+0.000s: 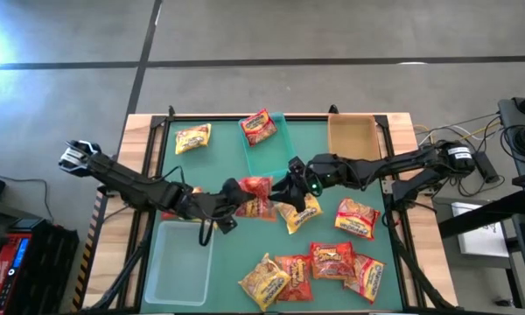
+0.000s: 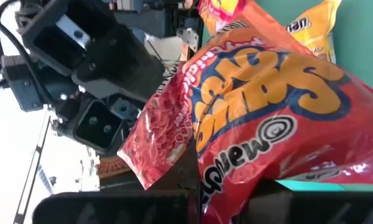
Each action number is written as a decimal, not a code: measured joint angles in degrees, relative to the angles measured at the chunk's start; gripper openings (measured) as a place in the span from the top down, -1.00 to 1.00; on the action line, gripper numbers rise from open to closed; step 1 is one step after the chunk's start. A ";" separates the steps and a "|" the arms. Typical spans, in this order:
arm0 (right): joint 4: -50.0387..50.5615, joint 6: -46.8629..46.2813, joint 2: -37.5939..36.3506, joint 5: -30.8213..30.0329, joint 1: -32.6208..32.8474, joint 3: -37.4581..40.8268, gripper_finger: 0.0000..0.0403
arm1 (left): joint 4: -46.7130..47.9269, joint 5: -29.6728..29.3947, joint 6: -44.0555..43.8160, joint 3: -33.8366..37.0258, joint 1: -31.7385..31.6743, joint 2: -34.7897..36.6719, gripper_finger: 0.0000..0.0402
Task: Sort Maruchan noodles
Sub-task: Put the top left orange noodle pack into the orange bin, then put the center yellow noodle pack into the transparent bin
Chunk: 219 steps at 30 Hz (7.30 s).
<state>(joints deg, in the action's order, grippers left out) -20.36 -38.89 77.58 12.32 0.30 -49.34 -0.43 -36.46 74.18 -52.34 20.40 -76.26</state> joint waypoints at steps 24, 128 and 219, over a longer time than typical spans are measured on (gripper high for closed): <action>-1.54 4.32 -2.52 -0.01 0.22 -0.02 -0.26 | -7.62 -4.59 3.96 0.00 2.36 -2.71 0.98; 92.11 53.21 1.32 -43.87 -33.69 -28.74 0.47 | 13.32 -39.02 -58.35 -1.11 -0.81 -6.55 -0.21; 59.03 12.54 -2.19 -15.30 -2.84 -6.73 0.25 | 60.73 21.49 -117.80 5.73 -1.68 0.49 -0.21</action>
<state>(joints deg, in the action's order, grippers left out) 38.67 -26.35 75.40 -2.98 -2.55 -56.07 60.30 -14.98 -43.62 -46.61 18.72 -75.77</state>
